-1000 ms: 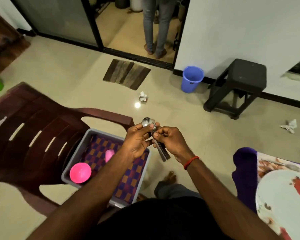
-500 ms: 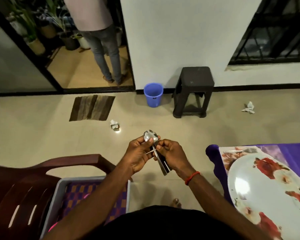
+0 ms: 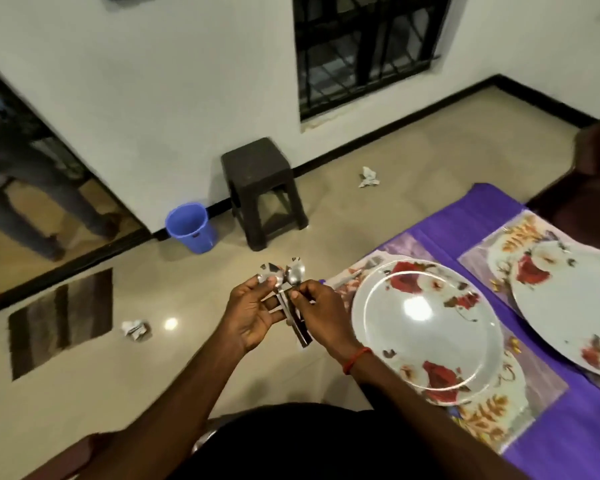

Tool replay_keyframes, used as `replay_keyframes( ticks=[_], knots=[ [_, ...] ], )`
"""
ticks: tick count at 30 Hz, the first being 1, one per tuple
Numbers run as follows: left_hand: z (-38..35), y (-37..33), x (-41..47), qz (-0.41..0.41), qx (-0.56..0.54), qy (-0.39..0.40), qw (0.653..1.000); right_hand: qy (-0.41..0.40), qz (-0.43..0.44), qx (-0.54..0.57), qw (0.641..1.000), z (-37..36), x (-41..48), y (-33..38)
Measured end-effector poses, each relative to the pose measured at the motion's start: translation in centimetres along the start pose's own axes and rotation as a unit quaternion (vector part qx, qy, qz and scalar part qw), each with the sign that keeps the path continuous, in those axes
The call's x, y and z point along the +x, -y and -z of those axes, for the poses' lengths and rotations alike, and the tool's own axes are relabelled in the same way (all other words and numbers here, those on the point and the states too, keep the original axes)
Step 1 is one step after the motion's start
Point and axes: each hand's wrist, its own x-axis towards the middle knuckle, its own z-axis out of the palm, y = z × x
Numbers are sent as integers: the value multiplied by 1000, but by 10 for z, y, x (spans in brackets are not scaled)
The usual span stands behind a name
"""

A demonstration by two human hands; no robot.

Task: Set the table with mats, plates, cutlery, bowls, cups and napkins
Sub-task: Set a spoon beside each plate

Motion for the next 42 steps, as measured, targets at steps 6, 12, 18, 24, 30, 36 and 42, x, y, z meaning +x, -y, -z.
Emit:
replay_keyframes(
  ticks=[6,12,18,24,30,36,42],
  knots=[
    [-58,9,33,58,43,66,995,-88,-19,4,996,59,0,-17],
    [-120,29,54,127,80,130,980,-183,-52,59,980,108,-10,-45],
    [-162,47,74,179,157,204,950,-287,-114,160,938,137,-17,-63],
    [-194,60,92,236,211,264,911,-399,-155,285,858,159,-47,-86],
    [-214,72,98,290,251,314,869,-537,-213,229,784,155,-86,-112],
    [-225,82,102,329,291,364,821,-615,-295,199,704,141,-117,-144],
    [-235,89,101,346,311,375,802,-645,-362,89,667,138,-135,-161]
  ],
)
